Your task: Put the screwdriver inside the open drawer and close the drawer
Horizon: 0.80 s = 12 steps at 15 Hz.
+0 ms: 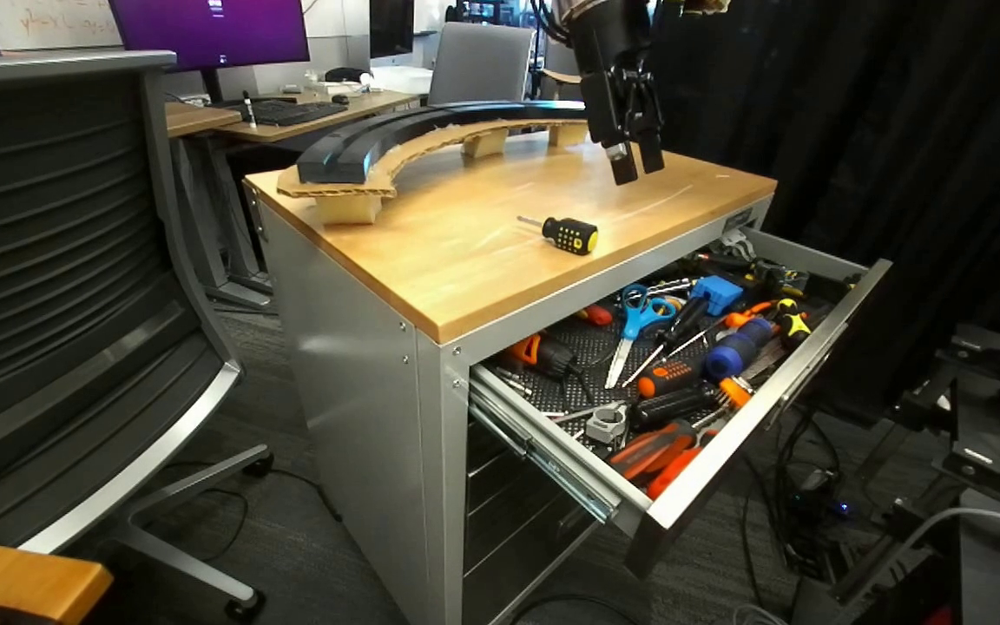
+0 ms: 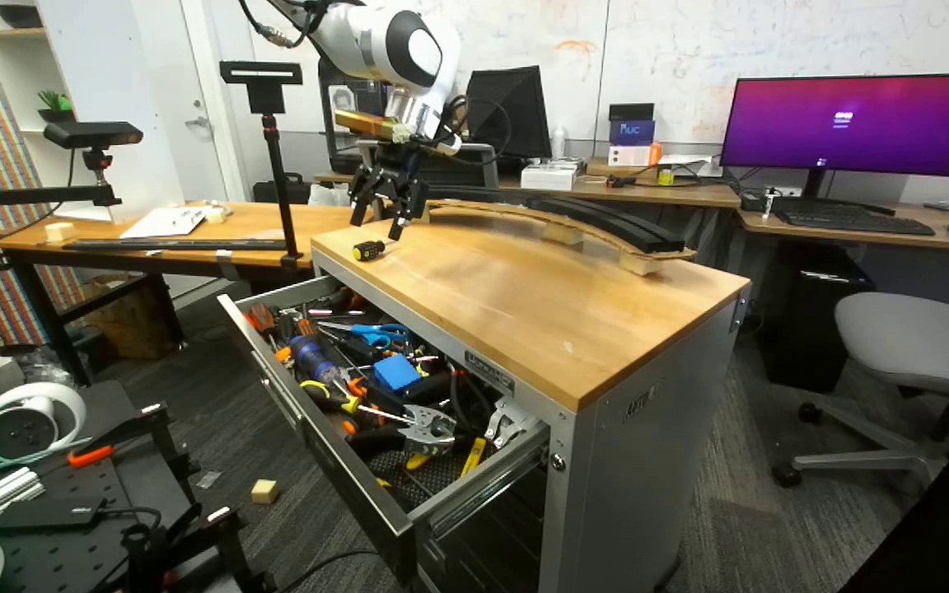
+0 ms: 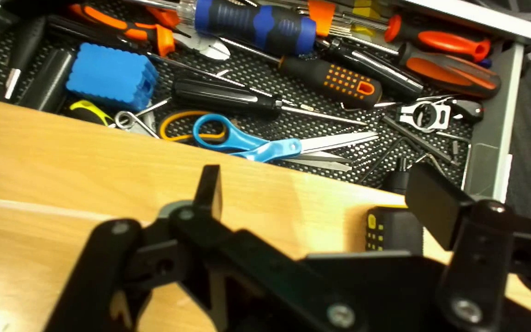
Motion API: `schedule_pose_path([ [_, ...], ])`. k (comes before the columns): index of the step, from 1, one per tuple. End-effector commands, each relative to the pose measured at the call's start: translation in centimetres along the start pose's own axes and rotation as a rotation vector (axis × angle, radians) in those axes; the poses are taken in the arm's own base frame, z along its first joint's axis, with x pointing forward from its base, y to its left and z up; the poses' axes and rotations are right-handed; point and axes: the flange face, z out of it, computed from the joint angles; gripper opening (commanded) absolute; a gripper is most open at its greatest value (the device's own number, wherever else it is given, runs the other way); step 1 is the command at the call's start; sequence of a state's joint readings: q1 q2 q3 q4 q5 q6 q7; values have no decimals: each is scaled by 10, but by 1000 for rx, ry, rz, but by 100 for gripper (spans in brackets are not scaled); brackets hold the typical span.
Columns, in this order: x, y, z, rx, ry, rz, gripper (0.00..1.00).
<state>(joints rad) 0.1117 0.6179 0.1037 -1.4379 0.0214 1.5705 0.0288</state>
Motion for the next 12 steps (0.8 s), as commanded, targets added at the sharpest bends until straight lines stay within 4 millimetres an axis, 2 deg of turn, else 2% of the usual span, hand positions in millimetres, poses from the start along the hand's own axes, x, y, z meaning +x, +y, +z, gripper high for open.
schedule_pose_path([
  [1, 9, -20, -7, 49, -17, -85, 100],
  [9, 35, -66, 23, -34, 73, -129, 100],
  [11, 40, -77, 28, -98, 164, -132, 100],
  [12, 45, -80, 28, -126, 216, -125, 75],
])
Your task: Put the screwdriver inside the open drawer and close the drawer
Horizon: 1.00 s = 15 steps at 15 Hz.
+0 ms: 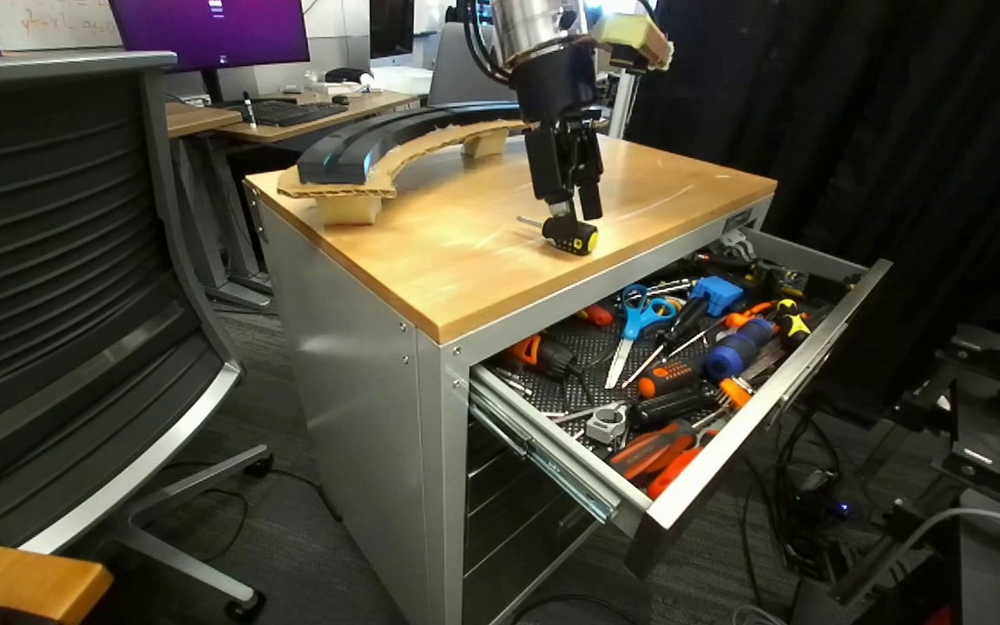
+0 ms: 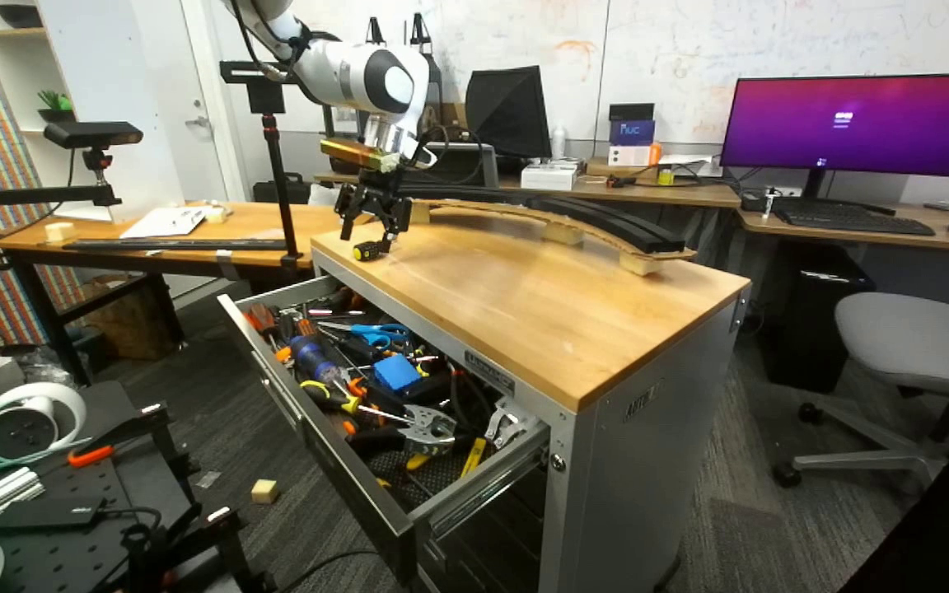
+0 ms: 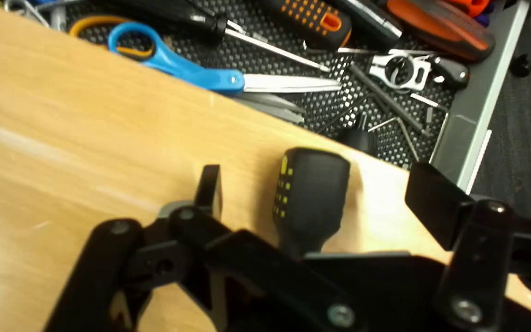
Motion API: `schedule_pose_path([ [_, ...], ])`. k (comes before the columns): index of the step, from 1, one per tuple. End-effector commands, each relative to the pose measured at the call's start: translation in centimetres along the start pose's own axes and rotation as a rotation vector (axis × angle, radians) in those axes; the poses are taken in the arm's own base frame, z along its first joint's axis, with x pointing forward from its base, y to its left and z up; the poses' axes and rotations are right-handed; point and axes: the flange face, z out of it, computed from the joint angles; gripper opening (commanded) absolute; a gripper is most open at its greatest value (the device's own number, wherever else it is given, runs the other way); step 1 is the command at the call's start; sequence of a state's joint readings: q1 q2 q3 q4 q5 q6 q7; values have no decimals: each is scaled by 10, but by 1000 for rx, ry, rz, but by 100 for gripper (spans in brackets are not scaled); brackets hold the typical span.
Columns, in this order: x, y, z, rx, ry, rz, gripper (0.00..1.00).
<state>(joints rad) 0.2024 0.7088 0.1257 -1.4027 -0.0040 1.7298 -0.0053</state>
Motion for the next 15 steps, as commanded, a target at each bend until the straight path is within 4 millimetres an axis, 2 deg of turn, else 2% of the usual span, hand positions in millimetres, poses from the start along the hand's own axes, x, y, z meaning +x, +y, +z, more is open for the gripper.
schedule_pose_path([
  [1, 13, -12, -2, -118, 155, 18, 74],
  [5, 21, -13, -6, -204, 277, 72, 42],
  [9, 6, -9, -7, -216, 228, 100, 12],
  [10, -2, -6, -9, -207, 199, 101, 7],
  [13, -31, 8, -6, -203, 79, 103, 2],
  [14, -42, 13, -2, -191, 16, 96, 7],
  [15, -54, 20, 3, -186, -41, 99, 7],
])
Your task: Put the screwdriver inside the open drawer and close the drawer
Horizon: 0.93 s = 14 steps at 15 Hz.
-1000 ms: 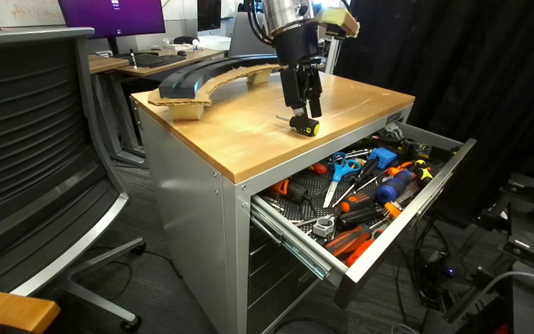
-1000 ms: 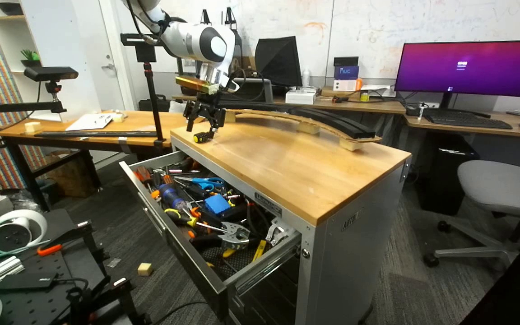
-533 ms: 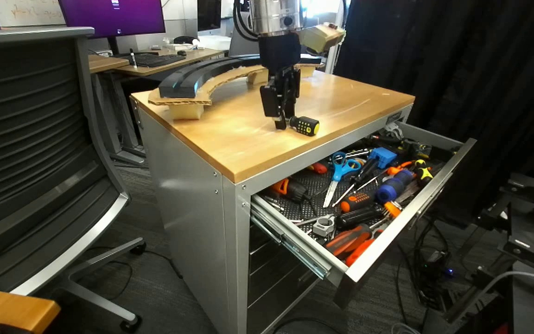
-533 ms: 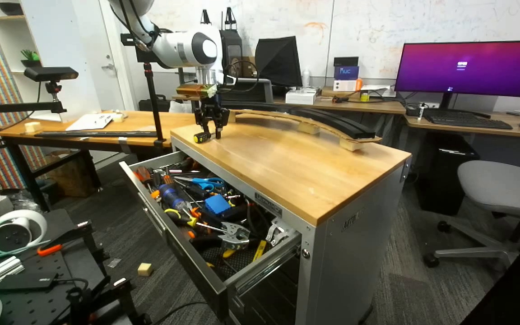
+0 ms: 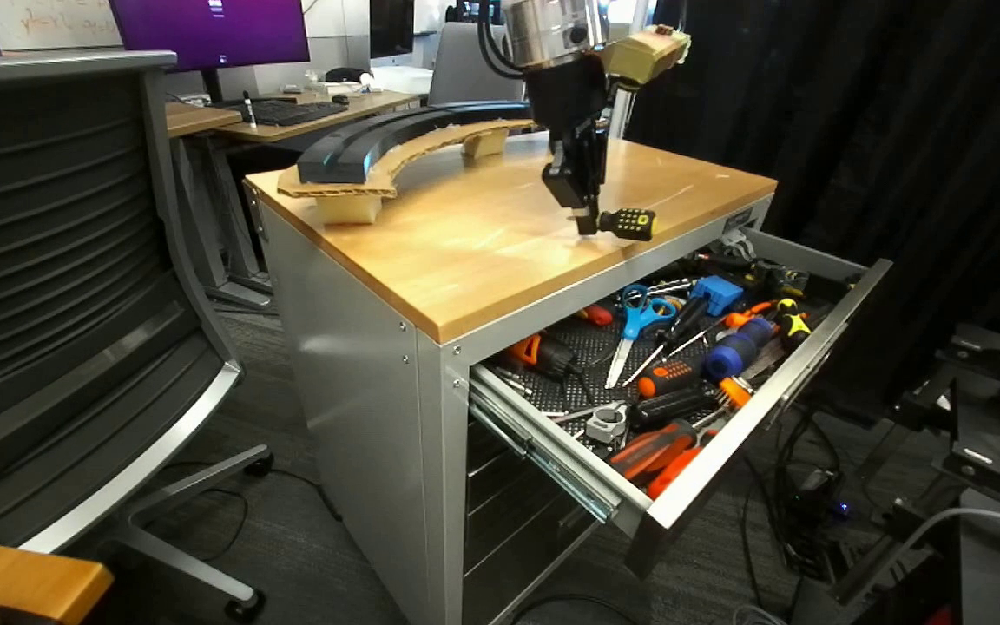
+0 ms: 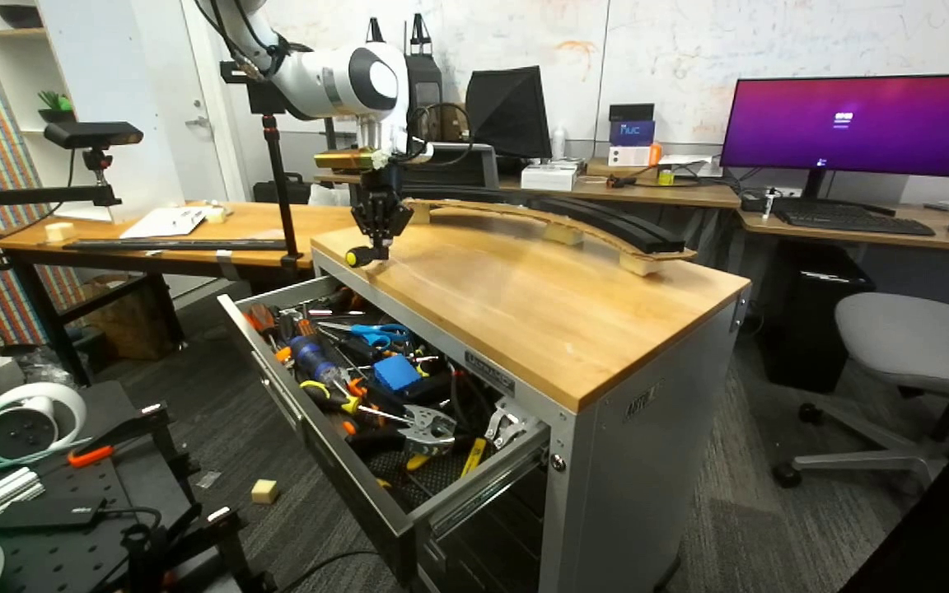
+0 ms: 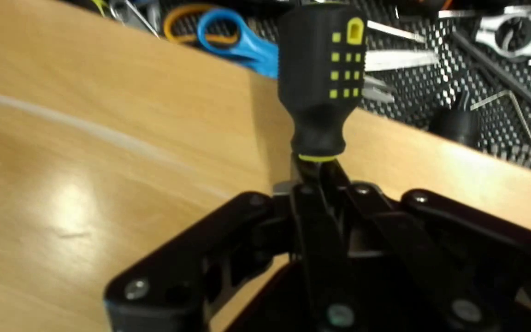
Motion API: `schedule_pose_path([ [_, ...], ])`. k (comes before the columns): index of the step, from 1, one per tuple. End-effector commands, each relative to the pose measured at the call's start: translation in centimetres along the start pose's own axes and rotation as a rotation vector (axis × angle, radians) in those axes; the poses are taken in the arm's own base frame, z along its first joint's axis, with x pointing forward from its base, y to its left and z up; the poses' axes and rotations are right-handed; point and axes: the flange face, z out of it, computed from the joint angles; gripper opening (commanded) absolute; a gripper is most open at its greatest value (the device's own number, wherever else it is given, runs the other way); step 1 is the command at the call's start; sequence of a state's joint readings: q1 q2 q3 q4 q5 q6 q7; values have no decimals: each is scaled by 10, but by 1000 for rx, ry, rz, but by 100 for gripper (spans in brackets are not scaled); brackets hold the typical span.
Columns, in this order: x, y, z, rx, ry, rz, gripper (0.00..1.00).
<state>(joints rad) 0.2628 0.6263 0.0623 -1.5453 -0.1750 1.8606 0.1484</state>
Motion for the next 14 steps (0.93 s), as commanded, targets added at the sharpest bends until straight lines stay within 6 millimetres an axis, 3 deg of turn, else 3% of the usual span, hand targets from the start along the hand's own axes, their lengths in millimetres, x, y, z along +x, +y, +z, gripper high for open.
schedule_pose_path([
  [1, -48, 26, 3, 9, -165, -21, 7],
  [6, -76, 44, 21, -12, -249, -68, 7],
  [12, -77, 21, 40, -29, -312, -424, 8],
  [14, -70, 8, 48, -87, -339, -510, 7],
])
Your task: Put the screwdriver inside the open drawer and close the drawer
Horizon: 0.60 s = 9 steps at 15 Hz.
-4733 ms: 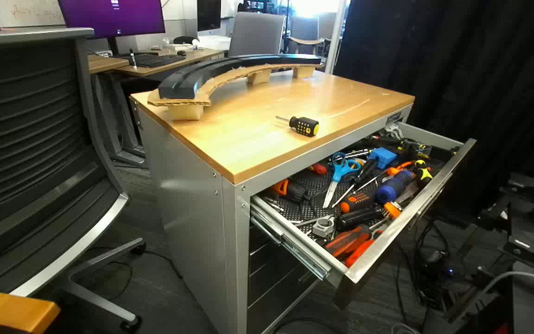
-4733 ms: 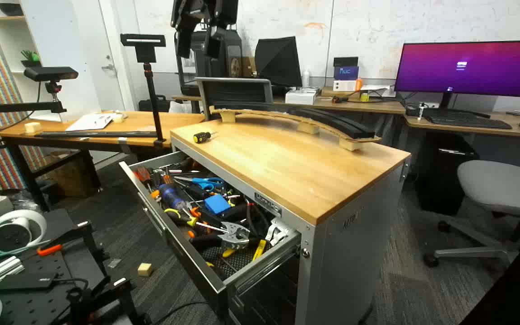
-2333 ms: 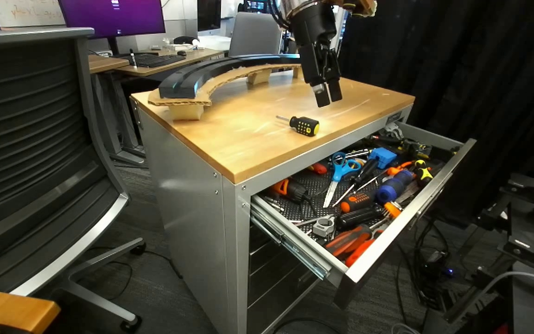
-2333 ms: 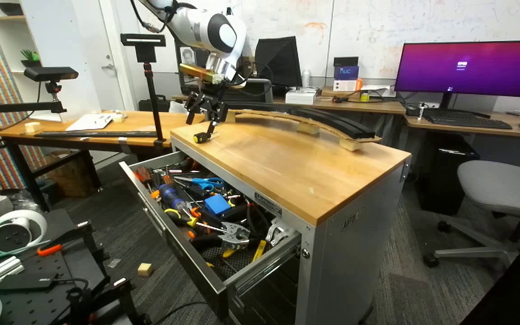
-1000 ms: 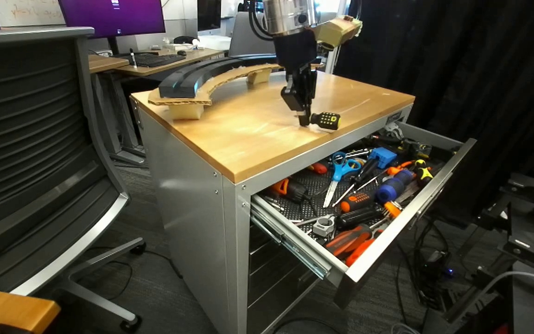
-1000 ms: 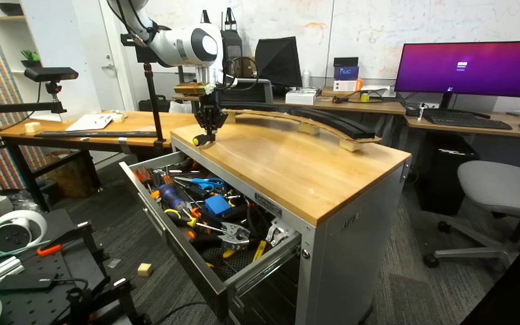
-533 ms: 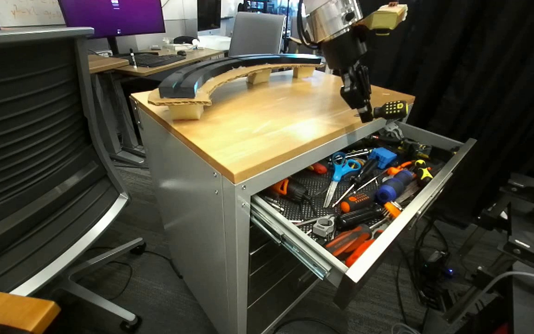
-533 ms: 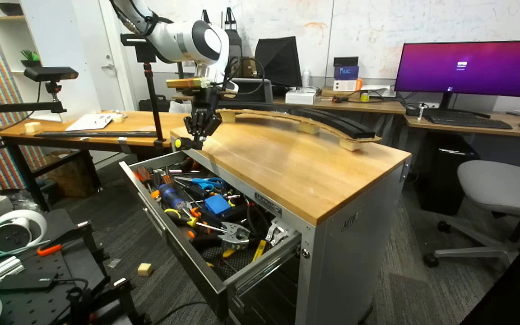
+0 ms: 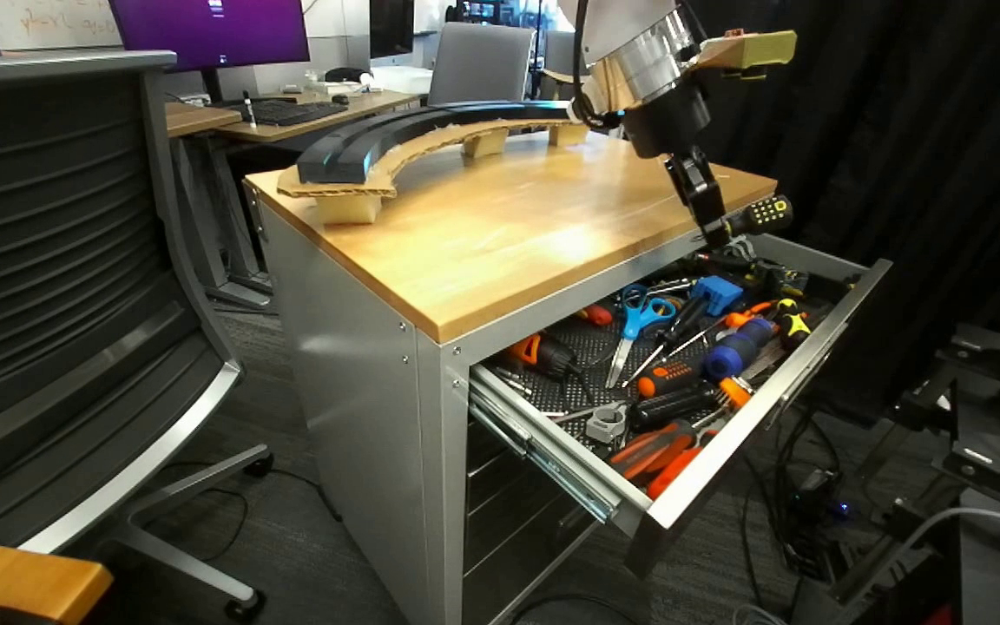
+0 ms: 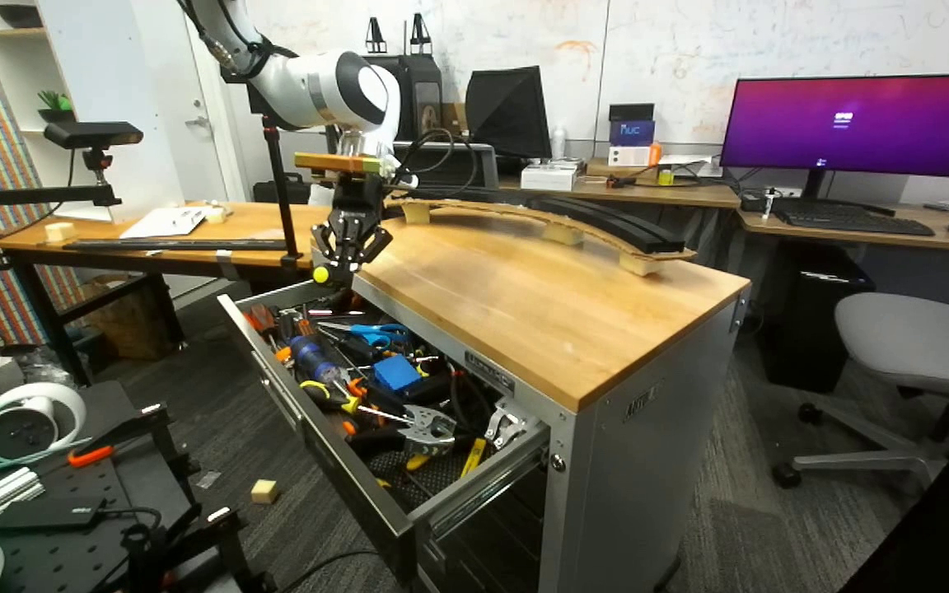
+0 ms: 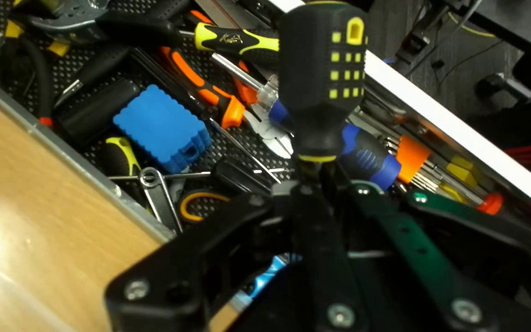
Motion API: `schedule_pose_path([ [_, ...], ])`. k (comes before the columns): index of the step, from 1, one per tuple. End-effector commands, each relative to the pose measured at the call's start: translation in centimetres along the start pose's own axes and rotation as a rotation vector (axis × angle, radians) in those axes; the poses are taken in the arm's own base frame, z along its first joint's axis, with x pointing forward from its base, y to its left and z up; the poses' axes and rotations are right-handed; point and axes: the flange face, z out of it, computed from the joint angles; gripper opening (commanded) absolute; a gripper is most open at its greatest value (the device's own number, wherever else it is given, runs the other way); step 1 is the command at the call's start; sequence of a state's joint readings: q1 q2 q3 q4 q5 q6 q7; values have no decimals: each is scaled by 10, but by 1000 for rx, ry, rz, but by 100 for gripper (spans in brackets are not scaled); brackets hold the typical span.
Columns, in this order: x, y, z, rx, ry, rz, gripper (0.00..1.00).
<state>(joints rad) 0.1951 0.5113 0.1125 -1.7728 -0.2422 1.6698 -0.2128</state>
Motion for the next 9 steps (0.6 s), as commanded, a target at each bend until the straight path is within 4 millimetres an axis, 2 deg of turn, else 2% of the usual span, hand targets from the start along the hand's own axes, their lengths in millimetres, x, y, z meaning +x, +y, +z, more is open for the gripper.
schedule_pose_path([
  [1, 13, -15, 2, -114, -63, -145, 7],
  [3, 23, -21, 5, -168, -82, -188, 8],
  [4, 28, -25, 5, -190, -89, -201, 33],
  [5, 31, -27, 5, -208, -91, -211, 33],
  [7, 29, -39, 10, -224, -90, -227, 47],
  [9, 20, -37, 9, -214, -97, -218, 63],
])
